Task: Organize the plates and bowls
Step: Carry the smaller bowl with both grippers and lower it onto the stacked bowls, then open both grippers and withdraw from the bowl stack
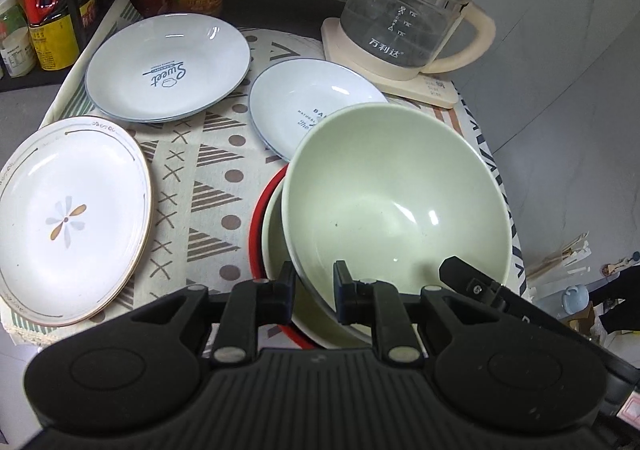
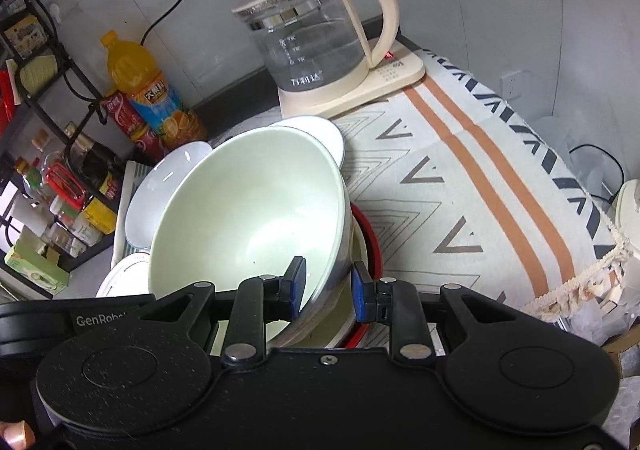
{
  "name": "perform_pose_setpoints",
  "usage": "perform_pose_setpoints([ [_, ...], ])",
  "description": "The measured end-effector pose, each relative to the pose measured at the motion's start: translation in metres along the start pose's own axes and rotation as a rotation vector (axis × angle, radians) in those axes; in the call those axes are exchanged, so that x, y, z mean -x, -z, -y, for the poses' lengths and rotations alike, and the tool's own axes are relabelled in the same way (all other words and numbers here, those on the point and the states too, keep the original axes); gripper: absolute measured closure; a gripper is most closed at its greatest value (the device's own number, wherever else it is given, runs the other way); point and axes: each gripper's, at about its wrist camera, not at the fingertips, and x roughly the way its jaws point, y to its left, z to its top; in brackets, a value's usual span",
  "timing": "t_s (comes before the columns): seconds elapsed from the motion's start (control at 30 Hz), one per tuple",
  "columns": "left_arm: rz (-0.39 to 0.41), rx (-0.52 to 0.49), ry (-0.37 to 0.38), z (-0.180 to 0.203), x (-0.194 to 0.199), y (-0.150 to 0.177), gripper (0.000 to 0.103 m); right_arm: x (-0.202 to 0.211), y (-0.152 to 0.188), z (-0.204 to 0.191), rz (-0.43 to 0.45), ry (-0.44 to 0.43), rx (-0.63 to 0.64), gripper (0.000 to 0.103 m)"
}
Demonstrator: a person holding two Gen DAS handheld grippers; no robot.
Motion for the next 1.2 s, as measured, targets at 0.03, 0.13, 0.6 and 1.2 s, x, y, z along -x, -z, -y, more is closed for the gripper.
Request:
perform_pose_setpoints([
  [0.03,-0.001,-0.005,-0.003,0.000,0.000,0.000,0.086,-0.001,0.001,0.000,-0.004,0.001,-0.001,0.079],
  [0.13,0.004,-0.008,-0.019,-0.001,-0.001,-0.002,0.086,-0.003,0.001,0.000,-0.003,0.011,0.003,0.078],
  [0.6,0.035,0.010,-0.059,-0.014,0.005,-0.006,0.075,0.006,0.000,0.005,0.004,0.037,0.010,0.076],
  [1.2,0.115,0.088,-0.154,-0.063,0.052,0.014,0.028,0.031,0.014,-0.033,0.077,-0.041,0.120,0.018],
])
